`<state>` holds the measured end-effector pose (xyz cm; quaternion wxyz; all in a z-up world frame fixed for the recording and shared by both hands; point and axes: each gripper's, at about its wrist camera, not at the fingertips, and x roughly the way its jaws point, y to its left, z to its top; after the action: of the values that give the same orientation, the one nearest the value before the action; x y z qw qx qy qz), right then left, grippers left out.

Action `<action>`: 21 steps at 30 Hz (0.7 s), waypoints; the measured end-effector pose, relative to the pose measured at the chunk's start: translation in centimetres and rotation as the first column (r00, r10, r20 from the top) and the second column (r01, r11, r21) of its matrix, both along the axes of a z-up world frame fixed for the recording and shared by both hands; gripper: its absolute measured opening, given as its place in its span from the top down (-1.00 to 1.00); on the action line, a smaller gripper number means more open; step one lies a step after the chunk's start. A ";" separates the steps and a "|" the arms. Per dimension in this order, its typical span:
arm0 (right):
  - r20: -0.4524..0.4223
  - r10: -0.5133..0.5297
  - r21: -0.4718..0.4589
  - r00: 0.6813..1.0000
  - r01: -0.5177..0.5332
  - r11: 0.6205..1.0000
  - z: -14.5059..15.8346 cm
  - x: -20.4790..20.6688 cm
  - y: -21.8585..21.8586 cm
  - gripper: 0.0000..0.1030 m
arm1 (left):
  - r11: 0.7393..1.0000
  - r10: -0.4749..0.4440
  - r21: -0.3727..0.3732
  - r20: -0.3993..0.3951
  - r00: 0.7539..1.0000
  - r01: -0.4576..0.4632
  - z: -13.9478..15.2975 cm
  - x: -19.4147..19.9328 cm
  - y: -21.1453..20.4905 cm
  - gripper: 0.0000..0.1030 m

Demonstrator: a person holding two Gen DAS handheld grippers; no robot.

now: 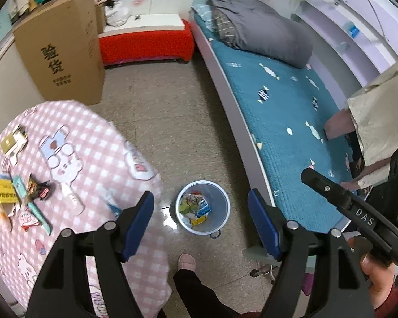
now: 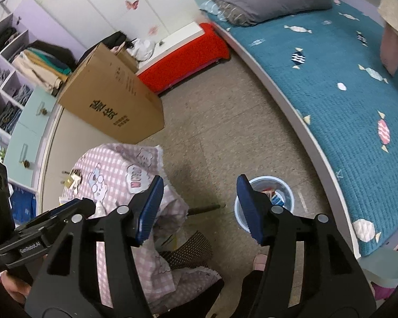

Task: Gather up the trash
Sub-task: 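Move both open grippers back over the table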

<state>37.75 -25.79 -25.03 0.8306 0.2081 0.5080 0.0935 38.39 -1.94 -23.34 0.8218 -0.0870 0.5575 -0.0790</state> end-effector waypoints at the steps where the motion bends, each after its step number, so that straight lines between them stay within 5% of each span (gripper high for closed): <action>1: -0.002 0.014 -0.001 1.000 -0.014 1.000 0.0 0.1 0.9 -0.11 | 1.000 0.010 0.001 -0.004 1.000 -0.010 -0.1 -0.1 0.6 -0.39; 15: -0.048 0.278 -0.016 0.959 -0.279 0.960 -2.5 0.2 16.3 -0.11 | 0.969 0.248 0.016 -0.083 0.965 -0.247 -3.4 -2.7 16.2 -0.39; 21: -0.113 0.383 -0.100 0.917 -0.394 0.914 -6.2 0.3 22.9 -0.06 | 0.969 0.248 0.020 -0.133 0.960 -0.248 -5.3 -3.0 19.6 -0.39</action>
<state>38.08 -2.92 -31.28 0.7825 0.0568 0.5812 0.2163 35.38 17.69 -28.60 0.7859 -0.1598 0.5965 0.0315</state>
